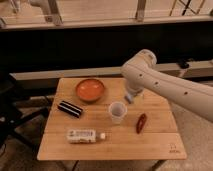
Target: Drag the ceramic bowl in a circle
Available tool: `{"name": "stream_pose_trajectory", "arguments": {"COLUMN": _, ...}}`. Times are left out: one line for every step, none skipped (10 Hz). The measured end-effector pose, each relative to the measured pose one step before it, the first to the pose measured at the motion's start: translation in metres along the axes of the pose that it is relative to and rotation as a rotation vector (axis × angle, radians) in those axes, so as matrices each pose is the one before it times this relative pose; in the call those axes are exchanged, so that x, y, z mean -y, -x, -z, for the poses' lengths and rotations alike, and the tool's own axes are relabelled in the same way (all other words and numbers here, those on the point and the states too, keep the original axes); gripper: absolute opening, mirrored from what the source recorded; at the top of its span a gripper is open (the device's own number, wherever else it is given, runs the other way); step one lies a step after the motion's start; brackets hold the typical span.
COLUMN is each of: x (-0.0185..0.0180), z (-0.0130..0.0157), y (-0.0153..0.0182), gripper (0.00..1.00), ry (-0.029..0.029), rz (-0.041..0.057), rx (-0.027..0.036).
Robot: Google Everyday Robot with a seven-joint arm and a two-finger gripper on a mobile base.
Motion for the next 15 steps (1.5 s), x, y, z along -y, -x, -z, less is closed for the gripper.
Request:
{"name": "stream_pose_trajectory", "arguments": {"x": 0.00234, "z": -0.00082, "y": 0.0026, "gripper": 0.8, "ry": -0.00629, "rz": 0.01824, "rx": 0.00348}}
{"name": "stream_pose_trajectory", "arguments": {"x": 0.00233, "z": -0.00084, "y": 0.00304, "gripper": 0.8, "ry": -0.00674, "rz": 0.01013, "rx": 0.00472}}
{"name": "stream_pose_trajectory", "arguments": {"x": 0.00304, "z": 0.00029, "y": 0.00302, "gripper": 0.8, "ry": -0.00466, "rz": 0.01166, "rx": 0.0007}}
{"name": "stream_pose_trajectory", "arguments": {"x": 0.01011, "z": -0.00102, "y": 0.00965, "gripper": 0.8, "ry": -0.00674, "rz": 0.0225, "rx": 0.00529}}
{"name": "stream_pose_trajectory", "arguments": {"x": 0.00652, "z": -0.0005, "y": 0.00542, "gripper": 0.8, "ry": -0.00541, "rz": 0.0166, "rx": 0.00278}}
{"name": "stream_pose_trajectory", "arguments": {"x": 0.00101, "z": -0.00049, "y": -0.00025, "gripper": 0.8, "ry": -0.00088, "rz": 0.01594, "rx": -0.00263}}
{"name": "stream_pose_trajectory", "arguments": {"x": 0.00046, "z": -0.00082, "y": -0.00132, "gripper": 0.8, "ry": -0.00395, "rz": 0.01276, "rx": 0.00048}}
{"name": "stream_pose_trajectory", "arguments": {"x": 0.0019, "z": -0.00068, "y": 0.00178, "gripper": 0.8, "ry": -0.00371, "rz": 0.00829, "rx": 0.00335}}
{"name": "stream_pose_trajectory", "arguments": {"x": 0.00474, "z": -0.00051, "y": 0.00368, "gripper": 0.8, "ry": -0.00506, "rz": 0.01624, "rx": 0.00341}}
{"name": "stream_pose_trajectory", "arguments": {"x": 0.00397, "z": -0.00067, "y": 0.00157, "gripper": 0.8, "ry": -0.0034, "rz": 0.01277, "rx": 0.00081}}
{"name": "stream_pose_trajectory", "arguments": {"x": 0.0039, "z": -0.00025, "y": 0.00162, "gripper": 0.8, "ry": -0.00365, "rz": 0.01188, "rx": 0.0016}}
{"name": "stream_pose_trajectory", "arguments": {"x": 0.00655, "z": -0.00057, "y": 0.00568, "gripper": 0.8, "ry": -0.00452, "rz": 0.01561, "rx": 0.00142}}
{"name": "stream_pose_trajectory", "arguments": {"x": 0.00459, "z": -0.00053, "y": 0.00406, "gripper": 0.8, "ry": -0.00324, "rz": 0.01565, "rx": 0.00284}}
{"name": "stream_pose_trajectory", "arguments": {"x": 0.00027, "z": -0.00019, "y": -0.00191, "gripper": 0.8, "ry": -0.00107, "rz": 0.00683, "rx": 0.00113}}
{"name": "stream_pose_trajectory", "arguments": {"x": 0.00052, "z": -0.00186, "y": -0.00158, "gripper": 0.8, "ry": 0.00026, "rz": 0.00602, "rx": 0.00034}}
